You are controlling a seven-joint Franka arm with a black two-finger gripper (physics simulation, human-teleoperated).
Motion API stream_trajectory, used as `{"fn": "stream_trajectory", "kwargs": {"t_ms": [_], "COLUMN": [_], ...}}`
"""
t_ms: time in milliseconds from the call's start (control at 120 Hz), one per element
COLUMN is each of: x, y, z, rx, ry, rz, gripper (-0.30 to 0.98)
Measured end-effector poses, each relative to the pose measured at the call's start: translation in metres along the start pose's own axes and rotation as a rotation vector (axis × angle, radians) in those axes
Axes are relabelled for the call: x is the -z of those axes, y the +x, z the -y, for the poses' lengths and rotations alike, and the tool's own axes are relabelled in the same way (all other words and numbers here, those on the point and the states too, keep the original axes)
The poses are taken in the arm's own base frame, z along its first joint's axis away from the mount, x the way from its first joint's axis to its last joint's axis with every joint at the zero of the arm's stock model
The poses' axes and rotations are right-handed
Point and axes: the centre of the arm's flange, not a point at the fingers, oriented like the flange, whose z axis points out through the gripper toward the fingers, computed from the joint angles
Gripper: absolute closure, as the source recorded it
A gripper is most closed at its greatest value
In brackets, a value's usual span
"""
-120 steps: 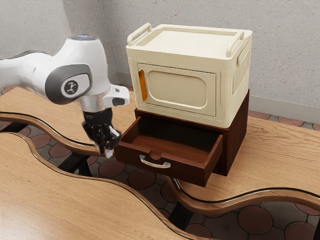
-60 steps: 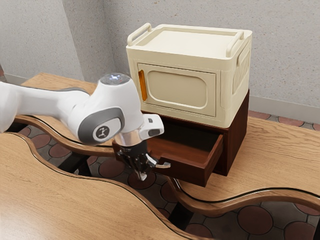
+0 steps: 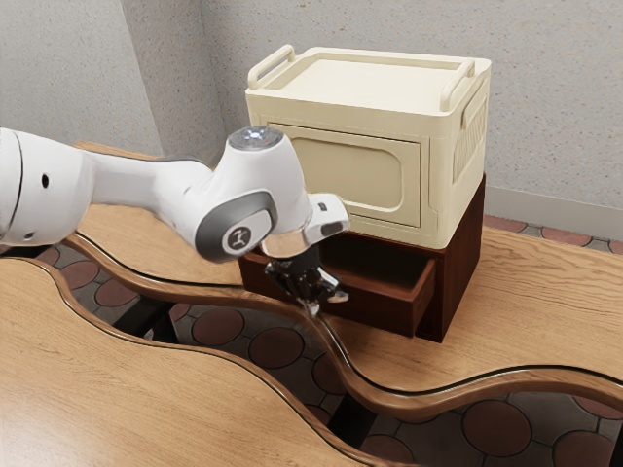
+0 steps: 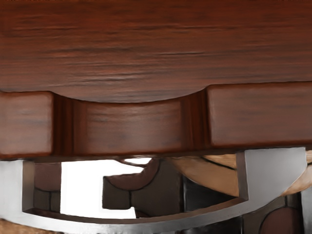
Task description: Push the drawer handle with one arm to close the drawer
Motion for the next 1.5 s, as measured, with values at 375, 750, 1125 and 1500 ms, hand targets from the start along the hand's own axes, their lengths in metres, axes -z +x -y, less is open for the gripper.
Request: {"fn": "stream_trajectory", "kwargs": {"t_ms": [375, 750, 1125, 1500], "x": [-0.014, -0.025, 0.020, 0.257], "y": [0.049, 0.085, 0.080, -0.034], "z": [0.010, 0.009, 0.009, 0.035], "rx": [-0.035, -0.115, -0.159, -0.088], "ry": [0.020, 0.032, 0.032, -0.017], "rz": [-0.032, -0.063, -0.093, 0.049], "gripper": [0.79, 0.78, 0.78, 0.44]}}
